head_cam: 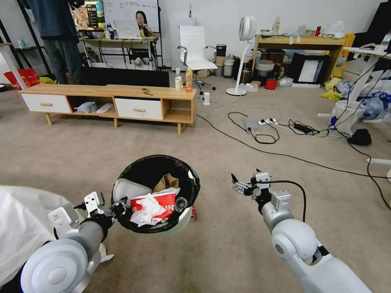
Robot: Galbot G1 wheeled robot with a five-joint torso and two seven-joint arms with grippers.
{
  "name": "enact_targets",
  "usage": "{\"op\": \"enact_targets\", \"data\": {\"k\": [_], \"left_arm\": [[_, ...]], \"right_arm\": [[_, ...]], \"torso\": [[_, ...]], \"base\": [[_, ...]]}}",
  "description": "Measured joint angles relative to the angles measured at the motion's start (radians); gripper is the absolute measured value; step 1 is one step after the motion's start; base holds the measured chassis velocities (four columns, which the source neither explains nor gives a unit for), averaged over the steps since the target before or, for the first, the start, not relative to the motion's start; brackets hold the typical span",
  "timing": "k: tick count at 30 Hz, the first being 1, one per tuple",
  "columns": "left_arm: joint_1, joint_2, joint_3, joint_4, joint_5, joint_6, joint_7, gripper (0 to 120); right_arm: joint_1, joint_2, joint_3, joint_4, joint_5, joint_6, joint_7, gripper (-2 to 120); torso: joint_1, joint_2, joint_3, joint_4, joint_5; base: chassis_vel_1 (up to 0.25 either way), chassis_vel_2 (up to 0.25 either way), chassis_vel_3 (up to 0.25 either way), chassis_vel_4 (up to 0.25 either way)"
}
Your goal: Pick up the trash bin and place the garbage on the floor into it.
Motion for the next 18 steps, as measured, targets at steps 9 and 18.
{"op": "enact_targets", "data": {"k": [9, 18], "left_arm": [[-0.002, -0.004, 0.001, 0.002, 0.002, 0.0, 0.0, 4], [-0.006, -0.004, 0.001, 0.005, 0.002, 0.0, 0.0, 4]], "right_arm": [[0.002, 0.0, 0.0, -0.009, -0.006, 0.008, -0.001, 100], [0.011, 0.004, -0.002, -0.015, -0.005, 0.009, -0.004, 100]], "torso": [[0.0, 0.0, 0.0, -0.0001, 0.0002], [0.0, 0.0, 0.0, -0.0002, 0.0002]], "base": [[-0.155, 0.177, 0.161, -0.188], [0.009, 0.001, 0.0, -0.003]]}}
